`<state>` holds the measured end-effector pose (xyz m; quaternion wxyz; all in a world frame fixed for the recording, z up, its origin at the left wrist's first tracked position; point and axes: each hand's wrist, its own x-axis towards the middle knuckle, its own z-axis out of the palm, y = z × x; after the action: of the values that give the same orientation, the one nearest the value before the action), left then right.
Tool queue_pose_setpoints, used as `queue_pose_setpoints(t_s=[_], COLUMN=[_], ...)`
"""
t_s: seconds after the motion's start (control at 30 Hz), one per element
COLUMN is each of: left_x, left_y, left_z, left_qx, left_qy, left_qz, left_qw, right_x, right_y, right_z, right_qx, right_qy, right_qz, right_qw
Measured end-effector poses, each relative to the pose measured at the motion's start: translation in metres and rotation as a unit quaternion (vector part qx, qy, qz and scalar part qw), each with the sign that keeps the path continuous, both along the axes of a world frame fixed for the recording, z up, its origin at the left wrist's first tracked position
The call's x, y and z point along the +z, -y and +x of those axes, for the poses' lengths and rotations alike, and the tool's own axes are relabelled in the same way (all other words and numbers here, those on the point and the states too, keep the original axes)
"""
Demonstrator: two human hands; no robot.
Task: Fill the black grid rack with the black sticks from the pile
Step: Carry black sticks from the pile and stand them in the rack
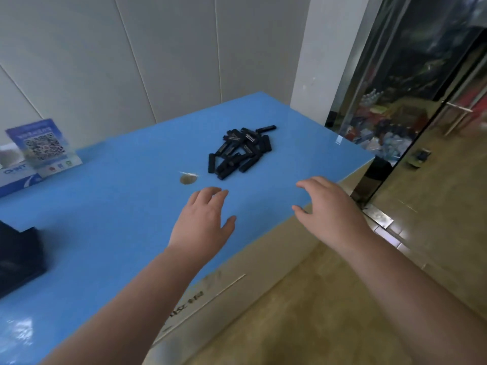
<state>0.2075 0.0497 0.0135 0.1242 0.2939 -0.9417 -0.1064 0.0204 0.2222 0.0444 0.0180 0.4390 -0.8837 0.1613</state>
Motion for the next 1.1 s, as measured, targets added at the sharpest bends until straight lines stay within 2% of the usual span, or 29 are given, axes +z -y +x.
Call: queue_pose_setpoints(t_s=[0.23,0.57,0.7,0.8,0.93,1.1], left_x=[0.0,-0.024,-0.03,-0.031,-0.033,-0.03], left_y=[-0.003,0.068,0.089,0.099,0.107,0.106], left_z=[-0.054,-0.144,-0.178,-0.195,-0.211,-0.226], left_qx=[0.004,0.018,-0.007,-0.025,-0.001,0.024], left_qy=[0.005,0.012,0.032,0.067,0.162,0.187], left_qz=[0.01,0.035,0.05,0.051,0.009,0.017], left_qw=[1.0,0.999,0.998,0.996,0.987,0.982], right_x=[-0.007,-0.016,-0.017,-0.02,-0.026,-0.035], right_y=[0.008,0.059,0.076,0.092,0.116,0.143], right_z=[-0.044,-0.128,-0.156,-0.167,-0.181,-0.204], right_qx=[0.019,0.022,0.008,0.015,0.05,0.089], right_qy=[-0.001,0.013,0.016,0.025,0.033,0.043], right_qz=[0.021,0.023,0.028,0.03,0.037,0.032], right_qw=[1.0,0.999,0.999,0.999,0.997,0.995])
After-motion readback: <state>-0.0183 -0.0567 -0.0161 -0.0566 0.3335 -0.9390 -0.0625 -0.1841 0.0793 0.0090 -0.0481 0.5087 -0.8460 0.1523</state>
